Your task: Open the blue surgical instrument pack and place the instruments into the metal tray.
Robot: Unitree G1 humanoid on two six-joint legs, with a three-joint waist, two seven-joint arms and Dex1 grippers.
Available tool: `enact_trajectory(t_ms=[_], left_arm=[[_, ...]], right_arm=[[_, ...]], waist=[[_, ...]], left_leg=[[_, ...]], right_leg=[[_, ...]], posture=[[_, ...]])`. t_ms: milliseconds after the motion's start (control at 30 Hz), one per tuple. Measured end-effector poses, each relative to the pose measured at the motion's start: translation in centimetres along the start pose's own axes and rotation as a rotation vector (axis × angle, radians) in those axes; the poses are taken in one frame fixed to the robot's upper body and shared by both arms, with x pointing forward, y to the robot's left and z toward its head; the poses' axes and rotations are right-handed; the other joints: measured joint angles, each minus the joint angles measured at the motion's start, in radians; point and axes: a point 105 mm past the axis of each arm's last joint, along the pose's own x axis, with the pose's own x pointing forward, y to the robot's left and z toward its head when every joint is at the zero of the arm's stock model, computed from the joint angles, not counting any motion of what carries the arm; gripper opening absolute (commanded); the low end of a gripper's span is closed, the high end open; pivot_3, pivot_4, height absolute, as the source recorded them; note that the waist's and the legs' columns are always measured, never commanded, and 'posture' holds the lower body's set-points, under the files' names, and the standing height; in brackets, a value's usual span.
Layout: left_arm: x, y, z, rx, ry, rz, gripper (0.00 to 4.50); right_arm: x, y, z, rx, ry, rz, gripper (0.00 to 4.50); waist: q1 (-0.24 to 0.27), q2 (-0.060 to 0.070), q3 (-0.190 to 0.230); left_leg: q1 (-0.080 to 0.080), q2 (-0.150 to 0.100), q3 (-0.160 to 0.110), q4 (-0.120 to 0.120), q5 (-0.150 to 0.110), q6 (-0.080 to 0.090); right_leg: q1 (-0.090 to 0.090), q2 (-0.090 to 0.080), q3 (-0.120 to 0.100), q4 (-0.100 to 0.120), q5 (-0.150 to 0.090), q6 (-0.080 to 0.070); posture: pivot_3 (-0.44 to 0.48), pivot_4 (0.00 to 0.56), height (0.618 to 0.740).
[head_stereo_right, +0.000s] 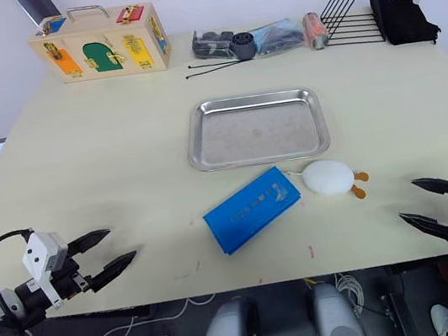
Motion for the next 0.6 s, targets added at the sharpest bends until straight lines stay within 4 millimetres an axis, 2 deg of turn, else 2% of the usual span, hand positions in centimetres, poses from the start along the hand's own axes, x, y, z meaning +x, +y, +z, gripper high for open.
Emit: enact_trajectory(t_ms=[200, 433, 533, 600], left_arm=[[-0.1, 0.9, -0.2, 0.002, -0.011, 0.027, 4.46], [-0.2, 0.9, -0.4, -0.004, -0.007, 0.01, 4.46], [-0.2, 0.7, -0.4, -0.018, -0.01, -0.008, 4.46], [-0.1, 0.5, -0.1, -0.038, -0.024, -0.027, 4.46]], right_arm=[[-0.3, 0.0, -0.2, -0.005, 0.002, -0.002, 4.5], [-0.5, 0.5, -0.5, -0.001, 0.014, 0.017, 4.5], [0.0, 0.9, -0.1, -0.021, 0.007, 0.024, 4.5], [1.1, 1.5, 0.8, -0.048, -0.016, 0.05, 4.5]], waist=[[0.0, 0.0, 0.0], [0.0, 0.0, 0.0], [-0.001, 0.0, 0.0], [-0.002, 0.0, 0.0]], left_leg=[[0.0, 0.0, 0.0, 0.0, 0.0, 0.0], [0.0, 0.0, 0.0, 0.0, 0.0, 0.0], [0.0, 0.0, 0.0, 0.0, 0.0, 0.0], [0.0, 0.0, 0.0, 0.0, 0.0, 0.0]], right_leg=[[0.0, 0.0, 0.0, 0.0, 0.0, 0.0], [0.0, 0.0, 0.0, 0.0, 0.0, 0.0], [0.0, 0.0, 0.0, 0.0, 0.0, 0.0], [0.0, 0.0, 0.0, 0.001, 0.0, 0.0]], posture=[[0.0, 0.15, 0.74], [0.0, 0.15, 0.74], [0.0, 0.15, 0.74], [0.0, 0.15, 0.74]])
